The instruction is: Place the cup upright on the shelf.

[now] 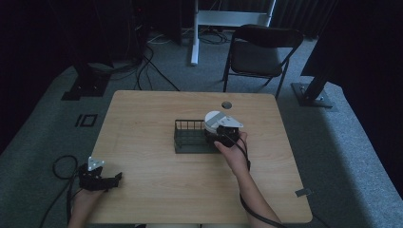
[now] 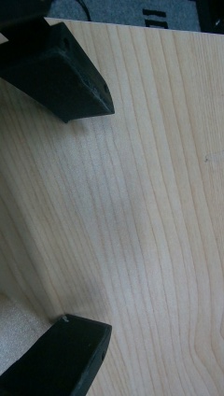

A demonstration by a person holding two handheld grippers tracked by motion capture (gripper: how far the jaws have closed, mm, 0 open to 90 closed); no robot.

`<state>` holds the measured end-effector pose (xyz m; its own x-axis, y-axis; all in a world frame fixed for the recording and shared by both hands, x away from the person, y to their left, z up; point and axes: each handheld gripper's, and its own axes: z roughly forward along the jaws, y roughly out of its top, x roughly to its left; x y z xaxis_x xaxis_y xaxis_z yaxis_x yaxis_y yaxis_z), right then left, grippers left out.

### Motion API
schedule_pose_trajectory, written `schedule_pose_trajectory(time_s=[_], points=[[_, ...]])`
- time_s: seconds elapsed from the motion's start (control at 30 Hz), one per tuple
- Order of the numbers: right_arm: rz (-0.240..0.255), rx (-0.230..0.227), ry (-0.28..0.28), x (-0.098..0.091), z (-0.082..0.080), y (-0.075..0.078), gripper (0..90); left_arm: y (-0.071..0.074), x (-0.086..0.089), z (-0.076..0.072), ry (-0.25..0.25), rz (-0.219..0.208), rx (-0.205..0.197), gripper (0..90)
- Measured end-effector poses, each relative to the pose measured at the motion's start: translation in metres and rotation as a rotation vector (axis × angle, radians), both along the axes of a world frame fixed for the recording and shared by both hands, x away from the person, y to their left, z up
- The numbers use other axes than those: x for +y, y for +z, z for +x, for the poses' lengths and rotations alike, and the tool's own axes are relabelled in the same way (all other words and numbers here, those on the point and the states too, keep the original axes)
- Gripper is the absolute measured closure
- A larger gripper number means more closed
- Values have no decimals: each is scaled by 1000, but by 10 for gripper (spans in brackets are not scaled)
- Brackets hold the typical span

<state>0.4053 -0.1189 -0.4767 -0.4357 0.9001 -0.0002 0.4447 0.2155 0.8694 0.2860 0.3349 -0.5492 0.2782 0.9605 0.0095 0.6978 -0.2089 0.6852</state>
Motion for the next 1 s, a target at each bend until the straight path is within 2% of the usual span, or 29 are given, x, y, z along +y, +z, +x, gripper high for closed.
schedule_pose_trajectory(time_s=[0.27,0.43,1.0], points=[[22,5,0,-2,-1,-1,176,0,0,0,0,0,0,3],[52,3,9,-2,-3,-1,127,0,0,0,0,0,0,2],[50,-10,31,-9,-13,2,131,0,0,0,1,-2,0,2]])
